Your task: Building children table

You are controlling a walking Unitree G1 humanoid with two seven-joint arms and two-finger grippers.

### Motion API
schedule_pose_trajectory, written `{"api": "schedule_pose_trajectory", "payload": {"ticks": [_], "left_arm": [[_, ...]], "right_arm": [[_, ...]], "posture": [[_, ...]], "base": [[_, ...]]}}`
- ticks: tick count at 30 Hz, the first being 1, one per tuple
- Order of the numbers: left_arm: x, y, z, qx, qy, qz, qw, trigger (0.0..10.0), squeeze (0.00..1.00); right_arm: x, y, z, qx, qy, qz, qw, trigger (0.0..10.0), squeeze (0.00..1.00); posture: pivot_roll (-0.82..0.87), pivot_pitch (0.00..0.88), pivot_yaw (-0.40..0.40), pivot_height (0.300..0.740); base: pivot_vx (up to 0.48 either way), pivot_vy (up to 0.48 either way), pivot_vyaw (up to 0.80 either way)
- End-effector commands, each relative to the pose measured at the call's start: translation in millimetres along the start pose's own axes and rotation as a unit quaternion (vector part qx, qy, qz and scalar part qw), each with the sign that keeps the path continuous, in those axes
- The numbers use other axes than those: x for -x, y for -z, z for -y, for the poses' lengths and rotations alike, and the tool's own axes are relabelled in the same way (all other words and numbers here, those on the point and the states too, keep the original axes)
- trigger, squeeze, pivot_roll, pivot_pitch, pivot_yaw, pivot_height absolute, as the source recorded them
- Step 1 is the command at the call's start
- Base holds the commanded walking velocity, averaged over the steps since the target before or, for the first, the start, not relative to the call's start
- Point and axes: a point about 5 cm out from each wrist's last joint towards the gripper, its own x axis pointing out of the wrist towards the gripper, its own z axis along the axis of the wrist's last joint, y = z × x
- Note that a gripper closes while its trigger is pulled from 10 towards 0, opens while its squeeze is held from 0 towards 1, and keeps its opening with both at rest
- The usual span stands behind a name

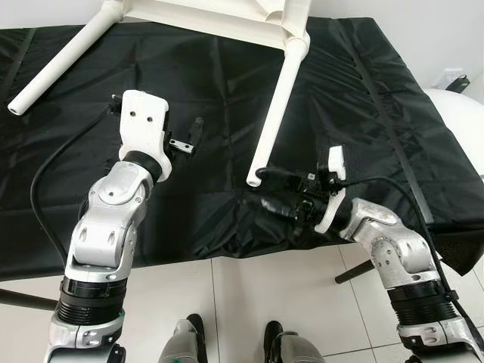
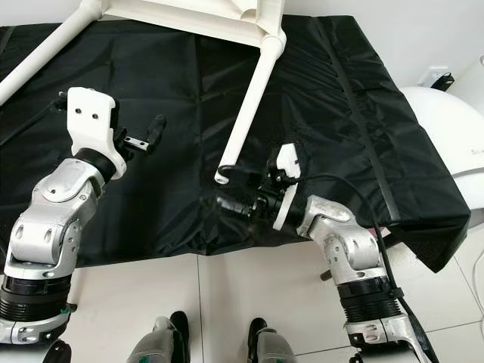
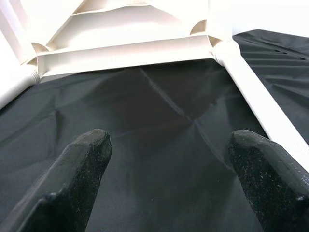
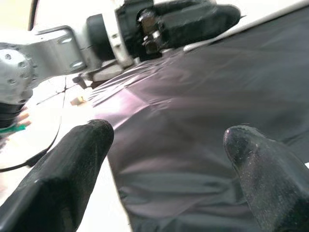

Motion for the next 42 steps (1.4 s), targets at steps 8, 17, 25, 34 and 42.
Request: {"api": "schedule_pose_trajectory", "payload": {"ticks": [8,17,25,34,42], "left_arm": [[4.4,0.2,10.5,-0.021,0.038,-0.003,0.999,10.0,0.0],[7.2,1.0,7.6,-0.012,0.027,0.001,1.0,10.0,0.0],[10.7,4.2,9.0,-0.008,0.025,-0.005,1.0,10.0,0.0],[13.9,2.3,10.5,-0.015,0.028,-0.003,0.999,10.0,0.0],[17.4,0.2,7.7,-0.022,0.019,-0.003,1.0,10.0,0.0]], "right_arm": [[5.7,18.8,-5.0,-0.055,-0.046,-0.03,0.997,10.0,0.0],[10.7,26.5,-3.1,-0.062,-0.044,-0.045,0.996,10.0,0.0],[17.2,35.4,8.2,-0.059,-0.009,-0.054,0.997,10.0,0.0],[13.8,37.9,29.5,-0.032,0.051,-0.04,0.997,10.0,0.0],[-4.5,37.8,34.8,-0.029,0.038,-0.022,0.999,10.0,0.0]], "posture": [[0.03,0.268,-0.088,0.74],[0.03,0.267,-0.094,0.74],[0.03,0.257,-0.094,0.74],[0.05,0.271,-0.099,0.74],[0.07,0.294,-0.1,0.74]], "base": [[0.0,0.0,0.0],[0.0,0.0,0.0],[0.0,0.0,0.0],[0.0,0.0,0.0],[0.0,0.0,0.0]]}}
